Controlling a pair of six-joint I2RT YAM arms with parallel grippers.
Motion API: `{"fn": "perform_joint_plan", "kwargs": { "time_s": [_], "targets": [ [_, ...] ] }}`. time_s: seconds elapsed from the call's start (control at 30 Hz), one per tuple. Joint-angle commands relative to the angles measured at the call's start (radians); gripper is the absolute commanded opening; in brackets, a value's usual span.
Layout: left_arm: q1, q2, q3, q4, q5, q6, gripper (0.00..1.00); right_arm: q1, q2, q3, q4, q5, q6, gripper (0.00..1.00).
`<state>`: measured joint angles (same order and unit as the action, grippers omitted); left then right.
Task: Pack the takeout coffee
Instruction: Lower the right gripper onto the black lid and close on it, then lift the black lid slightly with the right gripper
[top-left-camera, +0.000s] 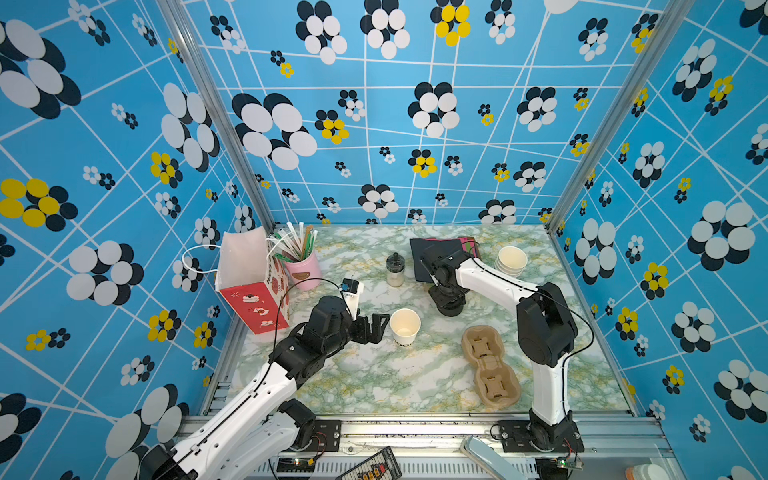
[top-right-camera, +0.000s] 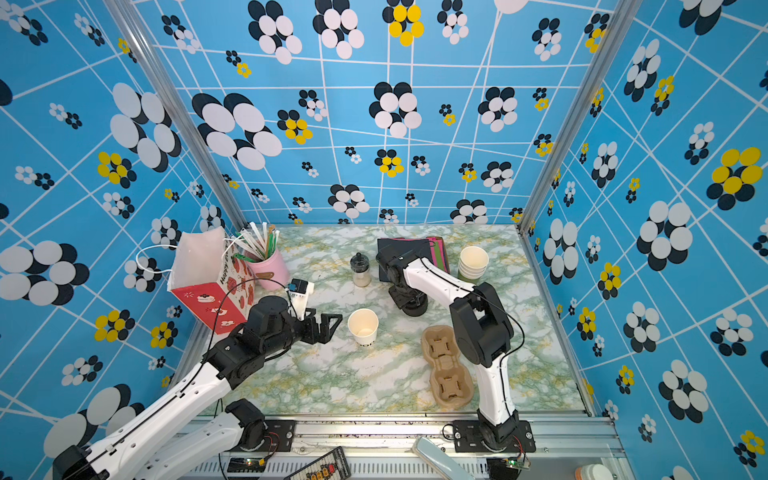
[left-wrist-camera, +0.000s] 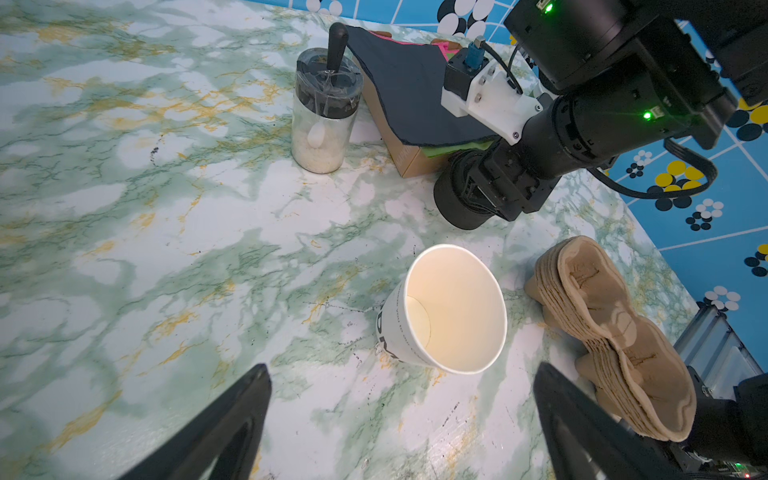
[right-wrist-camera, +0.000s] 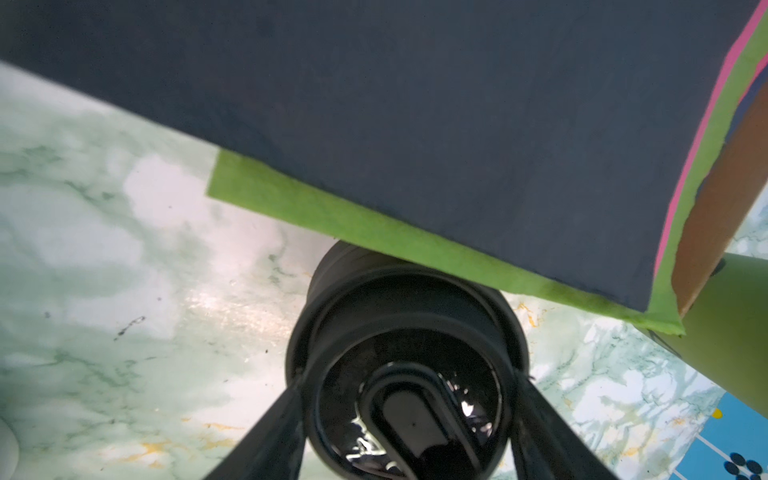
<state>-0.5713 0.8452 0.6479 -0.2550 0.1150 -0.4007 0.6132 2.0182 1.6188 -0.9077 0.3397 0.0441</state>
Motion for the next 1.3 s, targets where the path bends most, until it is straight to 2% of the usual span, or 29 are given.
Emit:
{"fn": "perform_joint_plan", "kwargs": {
  "time_s": [0.0, 0.3, 0.77, 1.03, 1.27],
  "targets": [
    [-0.002, -0.006, -0.008, 0.019, -0.008, -0.005, 1.00, 0.007, -0.068, 0.025, -0.036, -0.014, 0.014, 0.64],
    [-0.002, -0.007, -0.009, 0.019, -0.006, -0.007, 1.00, 0.006, -0.107, 0.039, -0.059, -0.022, 0.019, 0.65],
    [-0.002, -0.010, -0.006, 0.019, -0.005, -0.010, 1.00, -0.038, -0.034, 0.010, -0.043, -0.134, 0.056, 0.64],
    [-0.002, -0.006, -0.007, 0.023, -0.005, -0.008, 1.00, -0.048, -0.008, -0.002, -0.034, -0.078, 0.043, 0.64],
    [-0.002, 0.007, -0.004, 0.030, -0.001, -0.007, 1.00, -0.046, -0.010, -0.061, 0.009, -0.028, 0.024, 0.58]
  ]
}}
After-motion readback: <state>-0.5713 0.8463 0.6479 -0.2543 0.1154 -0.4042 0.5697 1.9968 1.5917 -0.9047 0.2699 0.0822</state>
